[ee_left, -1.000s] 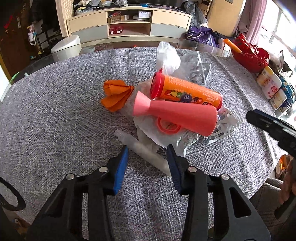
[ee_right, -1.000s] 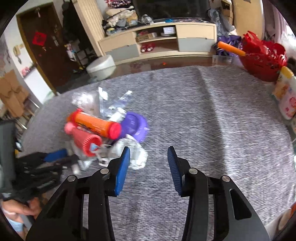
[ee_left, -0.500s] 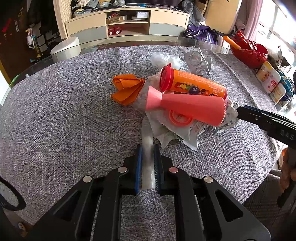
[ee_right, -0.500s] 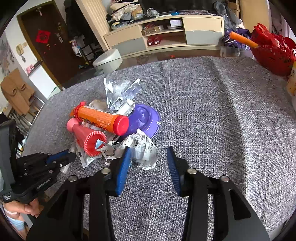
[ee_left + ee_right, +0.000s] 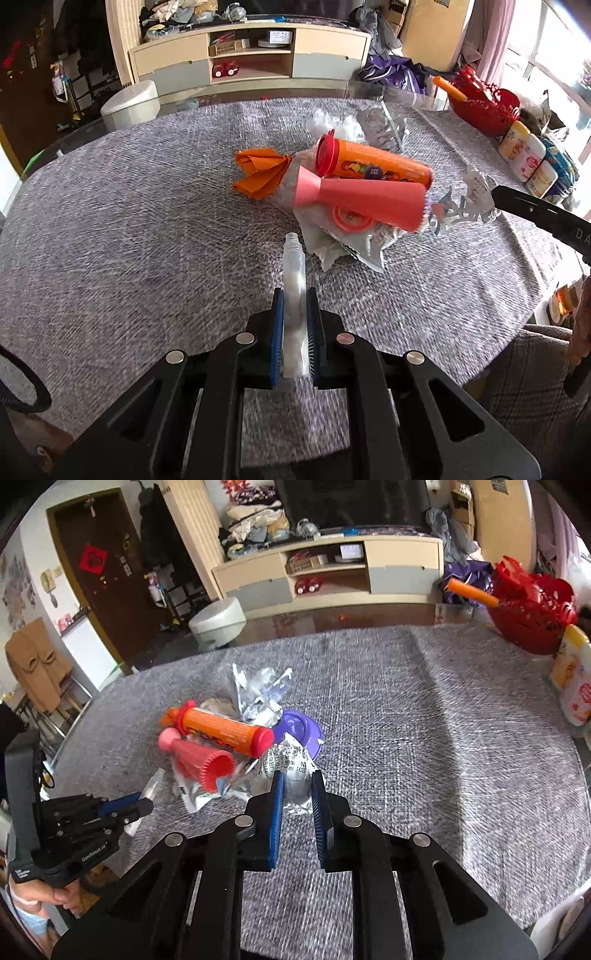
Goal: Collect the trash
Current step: 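Grasp the white tube with the left gripper while the right grasps crumpled white paper, then lower both grippers into the black bin and open them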
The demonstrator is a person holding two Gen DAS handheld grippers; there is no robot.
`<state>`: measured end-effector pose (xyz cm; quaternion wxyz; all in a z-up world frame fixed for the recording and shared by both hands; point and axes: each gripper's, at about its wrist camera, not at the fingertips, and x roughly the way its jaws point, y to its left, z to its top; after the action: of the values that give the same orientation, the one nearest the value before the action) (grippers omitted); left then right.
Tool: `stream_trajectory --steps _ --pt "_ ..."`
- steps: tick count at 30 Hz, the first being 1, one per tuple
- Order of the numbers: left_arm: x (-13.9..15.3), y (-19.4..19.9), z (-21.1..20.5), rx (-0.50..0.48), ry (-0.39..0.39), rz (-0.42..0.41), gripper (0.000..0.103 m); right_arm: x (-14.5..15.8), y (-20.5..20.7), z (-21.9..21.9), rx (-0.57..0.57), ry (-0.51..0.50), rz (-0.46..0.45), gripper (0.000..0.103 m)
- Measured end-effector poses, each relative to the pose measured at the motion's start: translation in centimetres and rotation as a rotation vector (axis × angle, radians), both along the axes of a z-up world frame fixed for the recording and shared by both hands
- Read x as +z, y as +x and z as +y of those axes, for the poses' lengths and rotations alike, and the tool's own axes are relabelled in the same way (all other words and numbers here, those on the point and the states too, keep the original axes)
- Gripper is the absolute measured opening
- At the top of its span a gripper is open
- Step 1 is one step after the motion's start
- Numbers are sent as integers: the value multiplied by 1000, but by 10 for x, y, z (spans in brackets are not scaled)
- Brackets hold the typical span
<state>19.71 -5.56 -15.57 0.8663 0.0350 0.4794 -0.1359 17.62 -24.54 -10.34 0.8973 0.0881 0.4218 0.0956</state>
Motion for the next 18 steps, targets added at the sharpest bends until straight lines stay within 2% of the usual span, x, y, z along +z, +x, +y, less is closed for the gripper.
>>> stream_trajectory --steps 5,12,18 --pt "17 -21 3 -3 -10 -32 11 4 -17 4 -5 -30 16 16" --pt "32 -58 9 -3 -34 -54 11 -20 -54 14 17 -67 91 16" --pt "31 -89 14 -6 -56 -45 11 -31 -83 28 44 -48 117 15"
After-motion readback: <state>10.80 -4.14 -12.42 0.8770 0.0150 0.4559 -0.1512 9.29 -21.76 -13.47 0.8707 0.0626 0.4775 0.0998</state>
